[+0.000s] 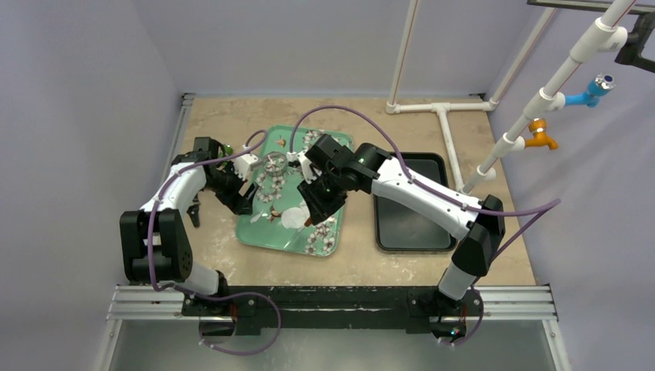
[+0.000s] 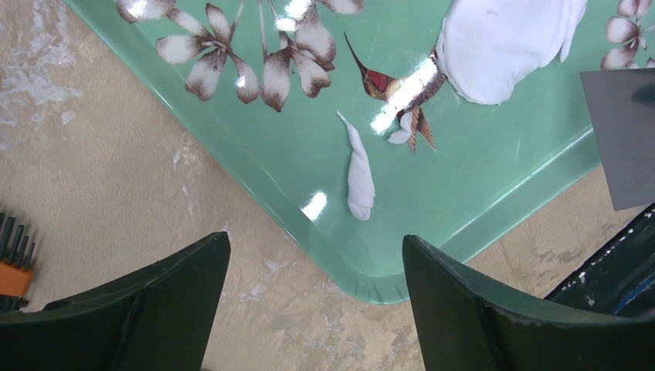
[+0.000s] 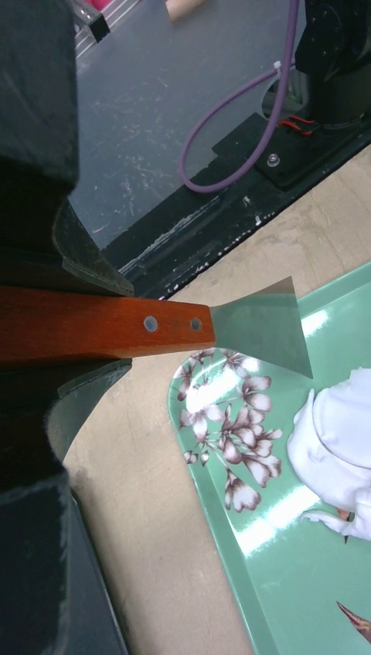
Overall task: Roll out the dumpling wrappers from the dough
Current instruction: Remove the dumpling wrapper from the work surface.
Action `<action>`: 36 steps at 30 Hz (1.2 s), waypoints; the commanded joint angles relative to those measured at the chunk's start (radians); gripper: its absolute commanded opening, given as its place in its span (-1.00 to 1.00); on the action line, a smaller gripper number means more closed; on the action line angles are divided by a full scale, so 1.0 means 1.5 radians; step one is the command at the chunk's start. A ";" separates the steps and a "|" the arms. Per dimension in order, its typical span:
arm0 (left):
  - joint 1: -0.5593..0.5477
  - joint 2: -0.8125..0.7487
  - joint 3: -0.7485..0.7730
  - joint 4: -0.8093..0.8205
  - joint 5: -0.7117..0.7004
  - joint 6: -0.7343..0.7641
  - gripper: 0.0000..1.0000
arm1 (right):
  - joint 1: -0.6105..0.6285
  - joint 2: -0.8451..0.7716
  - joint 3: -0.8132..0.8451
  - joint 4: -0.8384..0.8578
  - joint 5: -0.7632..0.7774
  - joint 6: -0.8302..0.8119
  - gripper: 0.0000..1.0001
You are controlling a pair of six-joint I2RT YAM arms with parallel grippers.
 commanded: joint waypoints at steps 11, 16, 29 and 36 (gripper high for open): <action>0.004 0.000 -0.002 0.011 0.022 0.012 0.66 | -0.015 -0.007 -0.021 0.044 -0.041 -0.008 -1.00; 0.004 -0.002 -0.003 0.011 0.022 0.011 0.66 | -0.021 -0.007 -0.037 0.062 -0.055 -0.007 -1.00; 0.004 0.000 -0.004 0.012 0.021 0.014 0.66 | -0.047 -0.021 -0.070 0.080 -0.046 -0.006 -1.00; 0.004 -0.005 -0.006 0.011 0.021 0.013 0.66 | -0.057 -0.027 -0.073 0.073 -0.038 -0.011 -1.00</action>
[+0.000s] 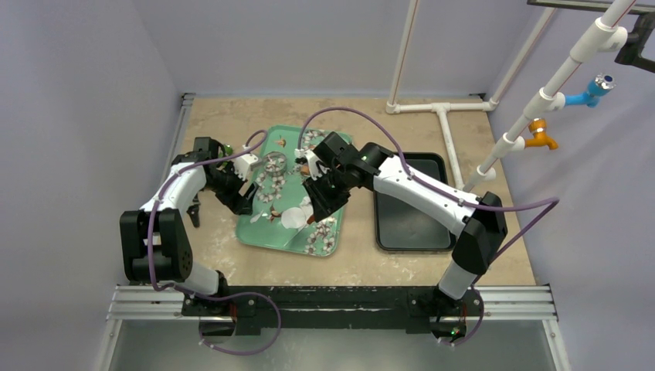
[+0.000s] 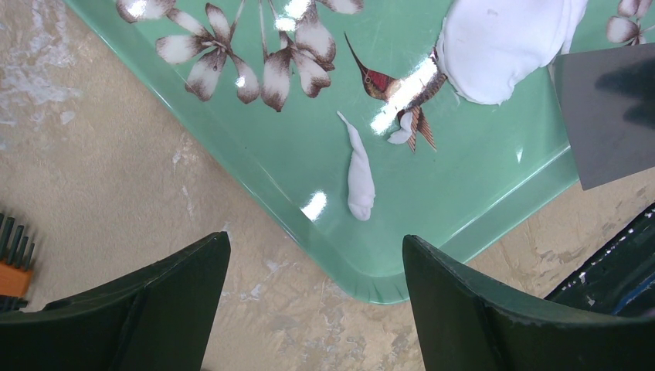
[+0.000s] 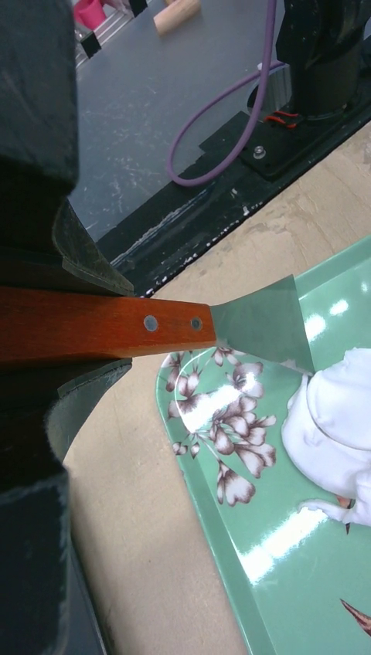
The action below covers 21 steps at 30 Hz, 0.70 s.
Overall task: Roll out the dumpling wrappers from the dough
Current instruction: Remove the dumpling wrapper from the work surface.
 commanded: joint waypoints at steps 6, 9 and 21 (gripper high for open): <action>0.004 -0.007 -0.006 0.012 0.021 0.014 0.66 | -0.013 -0.038 -0.014 0.003 0.017 -0.006 -1.00; 0.004 -0.007 -0.005 0.012 0.020 0.014 0.66 | -0.016 -0.038 -0.014 -0.011 0.032 -0.008 -1.00; 0.004 -0.012 -0.008 0.016 0.020 0.017 0.66 | -0.027 -0.046 -0.015 -0.055 0.116 -0.008 -1.00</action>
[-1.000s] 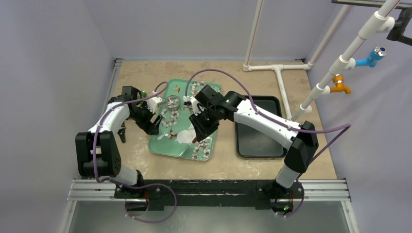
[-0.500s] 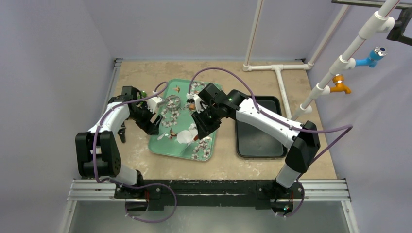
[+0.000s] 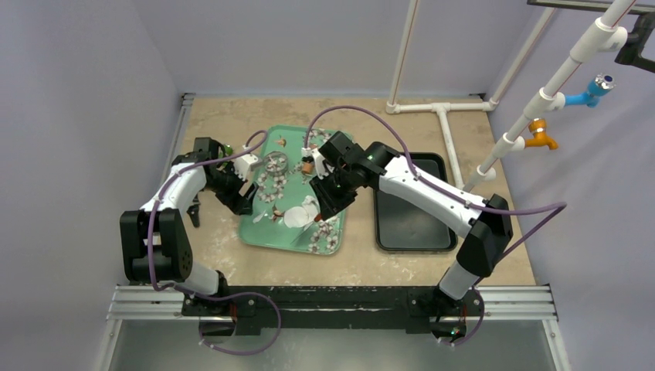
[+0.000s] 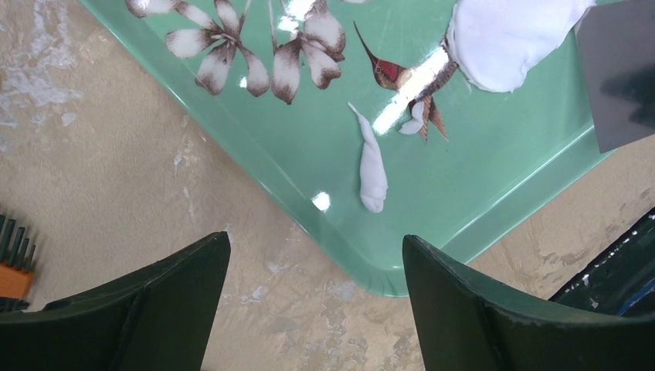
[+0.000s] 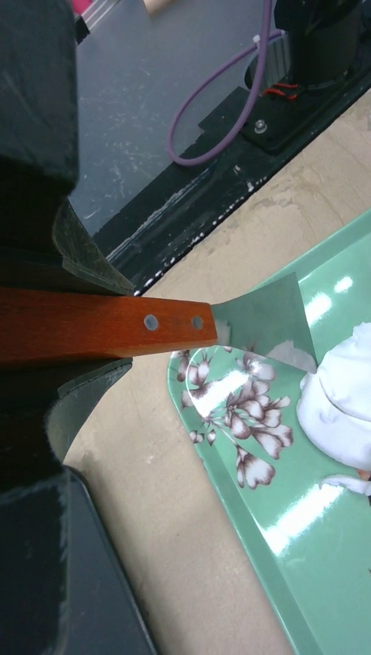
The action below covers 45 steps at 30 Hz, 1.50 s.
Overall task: Roll out the dumpling wrappers from the dough
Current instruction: Remove the dumpling wrapper from the work surface.
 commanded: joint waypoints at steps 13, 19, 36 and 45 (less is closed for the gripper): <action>0.004 -0.008 -0.005 0.011 0.021 0.019 0.66 | -0.019 -0.027 0.018 -0.060 0.137 -0.008 -1.00; -0.030 0.000 -0.020 0.029 -0.019 0.010 0.65 | -0.019 -0.034 0.020 -0.070 0.155 -0.010 -1.00; -0.140 0.091 0.009 0.063 -0.122 -0.023 0.52 | -0.019 -0.037 0.034 -0.077 0.159 -0.017 -1.00; -0.144 0.142 0.071 0.026 -0.075 -0.044 0.51 | -0.019 -0.043 0.021 -0.071 0.162 -0.016 -1.00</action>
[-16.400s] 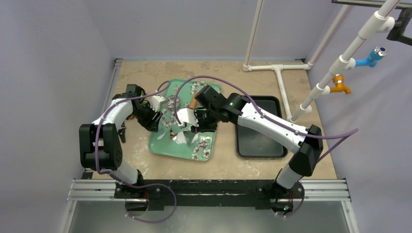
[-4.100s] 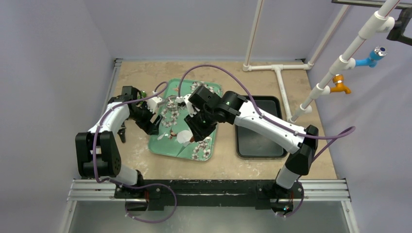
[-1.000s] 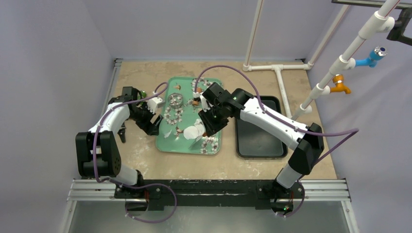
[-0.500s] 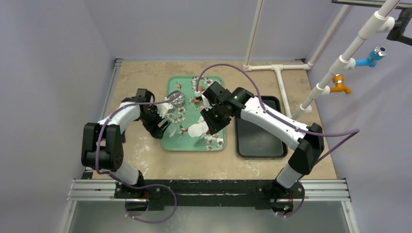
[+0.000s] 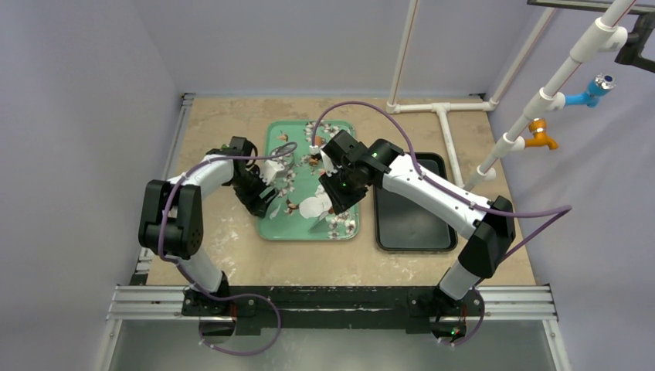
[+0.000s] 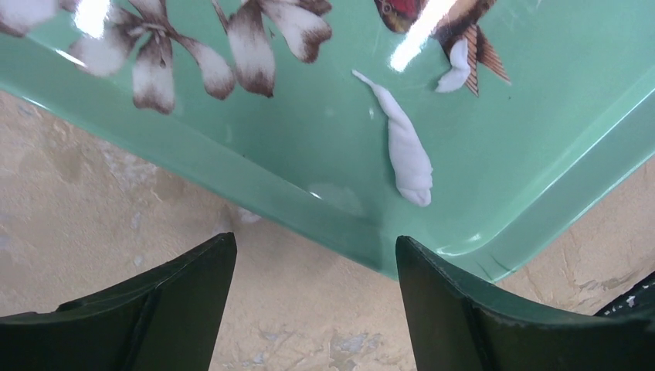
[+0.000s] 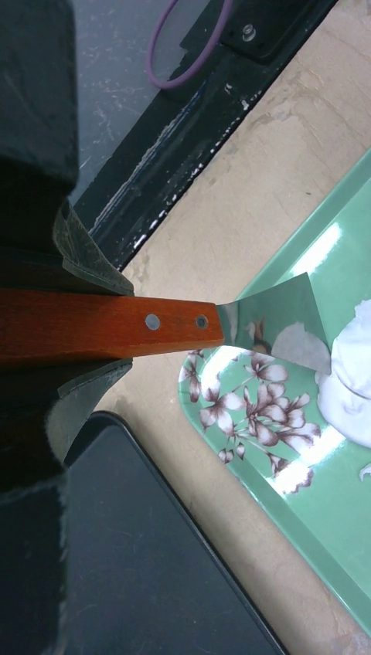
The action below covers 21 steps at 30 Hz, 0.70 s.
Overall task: Roll out the dumpling wrappers from the dough
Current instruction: Remove the dumpling wrapper from the work surface.
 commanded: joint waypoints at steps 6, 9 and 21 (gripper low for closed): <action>-0.020 0.042 0.075 -0.018 -0.035 -0.017 0.05 | -0.009 -0.036 0.004 -0.012 0.048 -0.005 -1.00; -0.035 0.053 0.088 -0.033 -0.065 -0.013 -0.10 | -0.009 -0.035 0.008 -0.016 0.066 -0.004 -1.00; -0.068 0.111 0.126 -0.050 -0.217 0.008 0.02 | -0.009 -0.032 0.020 -0.023 0.109 -0.007 -1.00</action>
